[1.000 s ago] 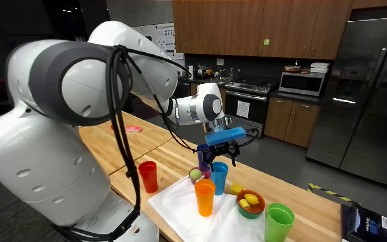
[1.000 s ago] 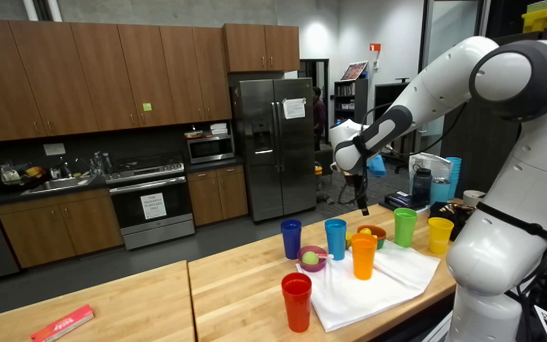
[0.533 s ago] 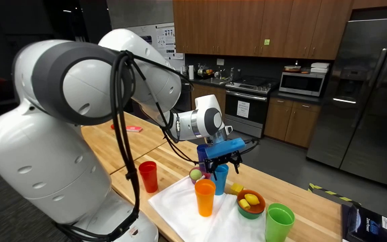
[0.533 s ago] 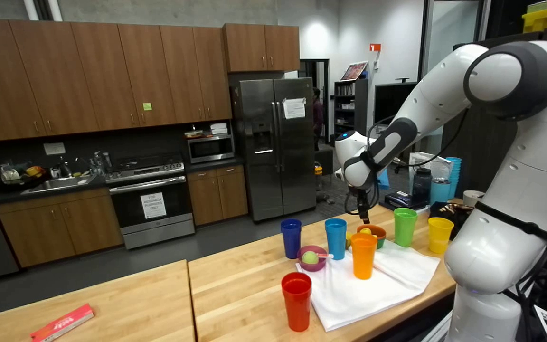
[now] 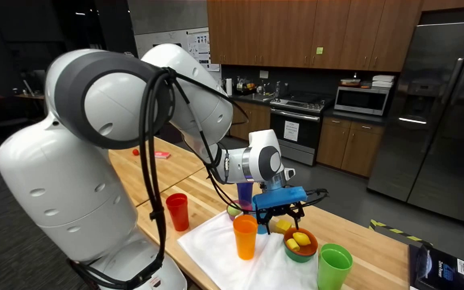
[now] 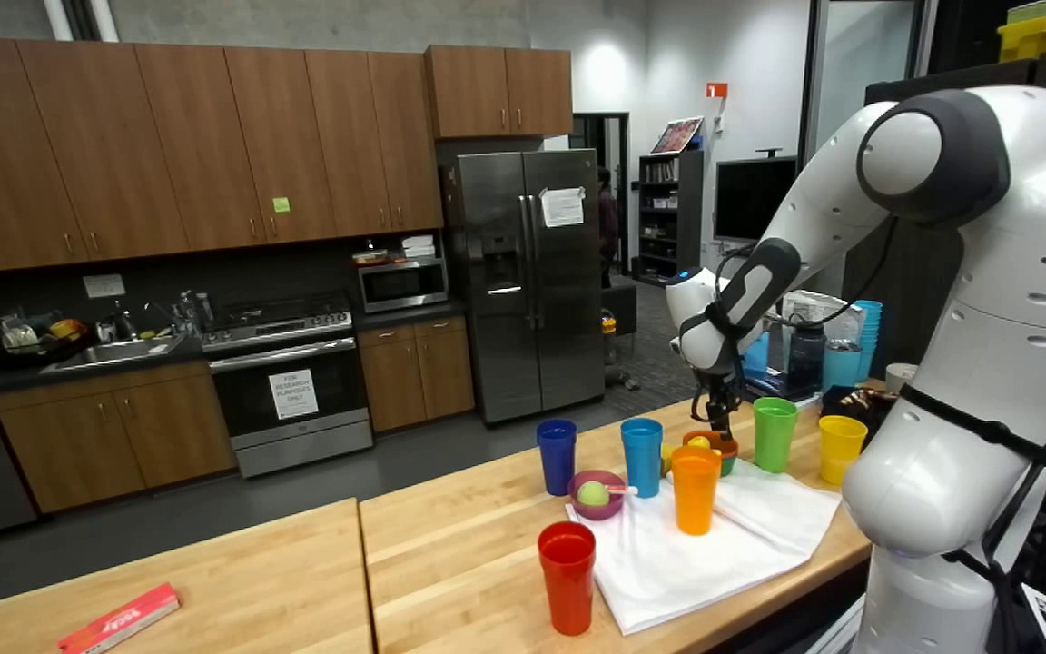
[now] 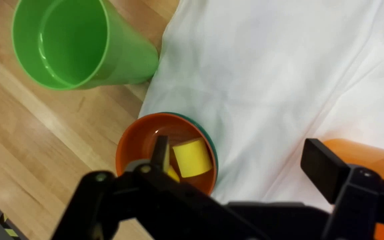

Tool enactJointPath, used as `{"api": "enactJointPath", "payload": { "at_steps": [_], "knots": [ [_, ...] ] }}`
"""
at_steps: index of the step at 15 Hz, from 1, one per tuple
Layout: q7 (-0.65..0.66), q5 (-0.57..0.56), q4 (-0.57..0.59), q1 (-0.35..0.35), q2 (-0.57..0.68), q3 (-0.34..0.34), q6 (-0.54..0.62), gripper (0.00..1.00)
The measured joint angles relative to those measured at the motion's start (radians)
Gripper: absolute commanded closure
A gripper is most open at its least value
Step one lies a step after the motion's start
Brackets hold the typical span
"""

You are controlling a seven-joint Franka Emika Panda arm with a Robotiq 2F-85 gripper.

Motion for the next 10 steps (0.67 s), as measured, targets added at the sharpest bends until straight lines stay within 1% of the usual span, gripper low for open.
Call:
{"api": "enactJointPath", "payload": {
  "at_steps": [1, 3, 5, 8, 10],
  "knots": [
    [-0.003, 0.027, 0.0, -0.002, -0.001, -0.009, 0.001, 0.0],
    [-0.038, 0.124, -0.002, -0.002, -0.006, -0.025, 0.0, 0.0],
    [-0.101, 0.262, -0.004, -0.001, -0.017, -0.041, -0.016, 0.0],
    [-0.182, 0.436, -0.005, 0.001, -0.049, -0.062, -0.069, 0.0],
    [-0.199, 0.505, -0.004, 0.002, -0.084, -0.069, -0.112, 0.0]
  ]
}}
